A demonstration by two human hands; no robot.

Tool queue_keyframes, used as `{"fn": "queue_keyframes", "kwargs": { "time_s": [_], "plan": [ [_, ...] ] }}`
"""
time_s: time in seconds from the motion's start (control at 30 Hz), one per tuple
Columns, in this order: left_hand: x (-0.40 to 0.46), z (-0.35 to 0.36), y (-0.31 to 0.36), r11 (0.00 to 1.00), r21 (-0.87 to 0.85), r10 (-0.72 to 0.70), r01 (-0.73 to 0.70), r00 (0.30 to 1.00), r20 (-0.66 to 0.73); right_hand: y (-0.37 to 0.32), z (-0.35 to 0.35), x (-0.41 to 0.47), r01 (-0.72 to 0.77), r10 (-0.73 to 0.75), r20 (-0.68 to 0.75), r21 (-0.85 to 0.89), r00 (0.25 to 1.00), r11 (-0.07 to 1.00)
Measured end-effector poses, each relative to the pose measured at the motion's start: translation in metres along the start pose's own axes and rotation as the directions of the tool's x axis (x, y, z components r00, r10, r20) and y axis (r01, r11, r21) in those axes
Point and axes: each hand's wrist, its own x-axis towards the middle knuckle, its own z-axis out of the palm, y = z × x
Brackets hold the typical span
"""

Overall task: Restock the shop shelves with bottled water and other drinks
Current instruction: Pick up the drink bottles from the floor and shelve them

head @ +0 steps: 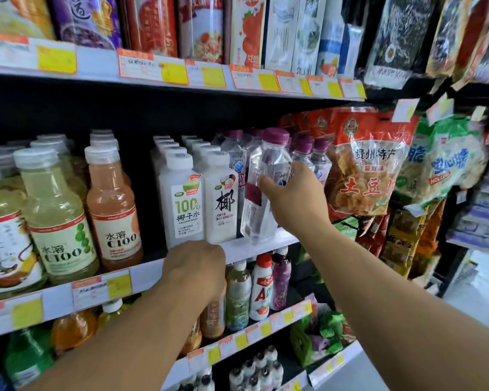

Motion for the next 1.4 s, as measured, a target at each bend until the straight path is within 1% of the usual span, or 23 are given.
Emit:
{"fn": "queue_keyframes", "kwargs": {
  "time_s": [0.1,0.23,0.43,0.6,0.7,0.77,0.93,1.17,1.3,1.4],
  "plan": [
    [0.004,-0.003,-0.002,1.000,0.009,-0.005,0.005,1.000,0.026,-0.002,0.012,0.008,-0.013,0.013,-0.021,0.010,1.000,1.000],
    [0.006,-0.002,-0.006,1.000,0.000,0.003,-0.003,0.999,0.040,-0.004,0.019,0.020,-0.031,0.029,-0.037,-0.051,0.999,0.998],
    [0.008,-0.003,-0.010,0.999,-0.031,0.022,-0.021,0.999,0.035,-0.002,0.024,0.033,-0.058,0.057,-0.016,-0.091,0.998,0.994],
    [0.010,-0.003,-0.011,0.997,-0.070,0.027,-0.022,0.998,0.064,0.000,0.022,0.043,-0.095,0.098,0.001,-0.227,0.995,0.969],
    [0.008,-0.003,-0.010,0.996,-0.074,0.044,-0.041,0.998,0.044,-0.002,0.022,0.052,-0.112,0.108,-0.030,-0.310,0.994,0.944],
    [0.008,-0.003,-0.011,0.996,-0.067,0.057,-0.054,0.997,0.042,-0.004,0.026,0.054,-0.113,0.112,-0.024,-0.370,0.993,0.922],
    [0.006,-0.005,-0.012,0.997,-0.063,0.053,-0.050,0.998,0.045,-0.010,0.025,0.044,-0.096,0.077,-0.057,-0.491,0.995,0.866],
    [0.007,-0.006,-0.009,0.997,-0.074,0.044,-0.037,0.995,0.091,-0.006,0.026,0.044,-0.077,0.053,-0.062,-0.505,0.997,0.859],
    [0.007,-0.004,-0.009,0.996,-0.075,0.048,-0.042,0.996,0.078,-0.004,0.026,0.044,-0.080,0.053,-0.067,-0.512,0.996,0.855],
    [0.006,-0.003,-0.008,0.997,-0.067,0.048,-0.043,0.996,0.074,-0.004,0.026,0.040,-0.058,0.029,-0.068,-0.467,0.997,0.883]
  ]
}}
